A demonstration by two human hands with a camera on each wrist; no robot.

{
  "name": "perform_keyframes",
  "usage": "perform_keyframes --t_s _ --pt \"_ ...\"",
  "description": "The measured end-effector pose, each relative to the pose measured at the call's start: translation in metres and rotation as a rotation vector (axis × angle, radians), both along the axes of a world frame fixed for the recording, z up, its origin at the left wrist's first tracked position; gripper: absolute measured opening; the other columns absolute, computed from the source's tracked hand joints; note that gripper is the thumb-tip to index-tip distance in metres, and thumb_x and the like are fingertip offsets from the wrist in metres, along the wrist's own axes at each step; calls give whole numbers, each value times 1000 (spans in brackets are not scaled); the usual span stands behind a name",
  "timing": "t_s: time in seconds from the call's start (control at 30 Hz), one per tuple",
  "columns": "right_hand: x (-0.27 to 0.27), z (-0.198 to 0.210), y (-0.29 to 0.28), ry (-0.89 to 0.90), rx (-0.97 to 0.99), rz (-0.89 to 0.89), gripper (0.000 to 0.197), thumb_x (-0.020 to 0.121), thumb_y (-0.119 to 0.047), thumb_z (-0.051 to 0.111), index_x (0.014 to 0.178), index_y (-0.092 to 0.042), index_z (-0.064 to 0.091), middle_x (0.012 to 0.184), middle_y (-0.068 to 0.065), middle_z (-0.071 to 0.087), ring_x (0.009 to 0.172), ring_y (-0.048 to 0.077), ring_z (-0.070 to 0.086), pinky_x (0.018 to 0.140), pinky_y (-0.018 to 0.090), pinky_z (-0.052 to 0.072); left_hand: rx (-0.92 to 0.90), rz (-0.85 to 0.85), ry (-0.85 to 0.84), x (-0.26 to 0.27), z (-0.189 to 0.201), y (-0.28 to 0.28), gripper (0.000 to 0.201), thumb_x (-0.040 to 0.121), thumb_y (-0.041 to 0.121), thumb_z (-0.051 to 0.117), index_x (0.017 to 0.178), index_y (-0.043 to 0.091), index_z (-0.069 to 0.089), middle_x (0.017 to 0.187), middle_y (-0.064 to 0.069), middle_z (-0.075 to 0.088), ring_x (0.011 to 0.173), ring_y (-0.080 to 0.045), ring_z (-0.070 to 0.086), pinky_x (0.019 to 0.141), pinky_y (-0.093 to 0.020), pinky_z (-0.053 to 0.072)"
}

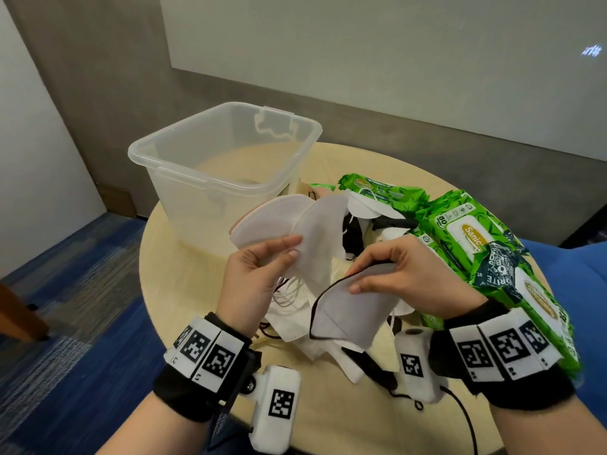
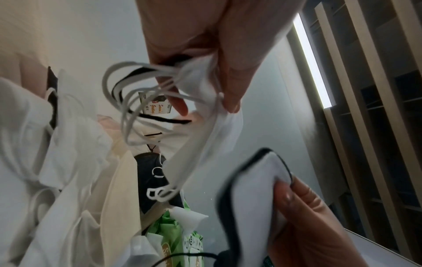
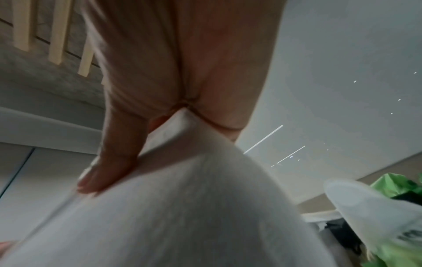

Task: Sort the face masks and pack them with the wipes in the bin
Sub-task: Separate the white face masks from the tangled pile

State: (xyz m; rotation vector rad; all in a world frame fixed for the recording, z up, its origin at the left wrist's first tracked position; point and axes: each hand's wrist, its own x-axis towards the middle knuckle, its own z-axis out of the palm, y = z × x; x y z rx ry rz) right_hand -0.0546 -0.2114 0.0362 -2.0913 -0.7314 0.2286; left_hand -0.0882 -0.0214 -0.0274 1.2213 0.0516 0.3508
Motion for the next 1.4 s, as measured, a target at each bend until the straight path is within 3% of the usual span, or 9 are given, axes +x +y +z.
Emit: perform_keyframes --t_s 0.17,0.23,0.37,0.47,0.83,1.0,1.1,1.27,1.4 --pt "13 5 2 -220 17 -95 19 63 -14 81 64 -28 69 114 -10 52 110 2 45 89 6 32 39 -44 20 -4 2 -3 30 78 -16 58 80 10 72 71 1 73 70 -5 66 68 -14 53" --pt "16 6 4 -238 45 -126 20 63 -15 81 64 -30 68 121 -14 51 117 1 41 95 10 30 63 -70 28 -5 3 -4 34 79 -18 55 79 11 72 71 1 73 70 -6 67 71 -16 54" --pt "18 2 6 -175 221 -165 19 63 -4 80 66 -19 70 85 -6 62 84 2 57 81 16 44 82 -115 1 -6 4 -1 40 78 -18 56 75 18 75 74 0 74 72 -7 68 69 -17 54" --pt "18 -4 5 -207 292 -191 19 62 -1 80 67 -17 70 68 -11 63 71 0 58 72 13 44 107 -104 -39 -7 2 1 37 77 -13 62 83 20 75 89 -1 74 90 -12 67 78 -20 53" --pt "11 -5 3 -241 351 -78 19 58 -13 80 77 -12 75 70 -5 70 69 8 64 69 19 50 157 -132 -77 -8 6 -1 43 84 -16 50 98 20 68 95 19 70 99 7 61 81 -9 46" --pt "10 -5 0 -245 346 -59 22 60 -4 79 80 -11 73 72 -3 71 70 9 64 69 18 50 83 -85 -67 -7 3 -1 38 86 -11 52 102 20 67 112 6 65 104 -1 60 86 -15 49" --pt "10 -1 -6 -221 360 -122 12 59 -1 80 66 -7 73 68 -8 70 67 5 63 68 14 48 27 -59 -49 -5 0 1 37 88 -8 51 103 22 67 119 2 62 111 -9 59 95 -22 48" --pt "12 7 -22 -253 405 -410 21 68 8 75 67 -12 67 59 -15 67 58 -2 60 62 10 48 46 -1 -68 -3 -1 5 41 87 -9 52 105 26 64 118 10 60 103 8 57 87 -9 45" --pt "10 11 -17 -405 395 -527 25 71 0 76 65 -22 65 63 -12 66 64 5 61 70 21 51 51 -20 -89 -3 -2 0 40 88 -6 52 112 25 60 120 10 59 106 8 57 83 -9 45"
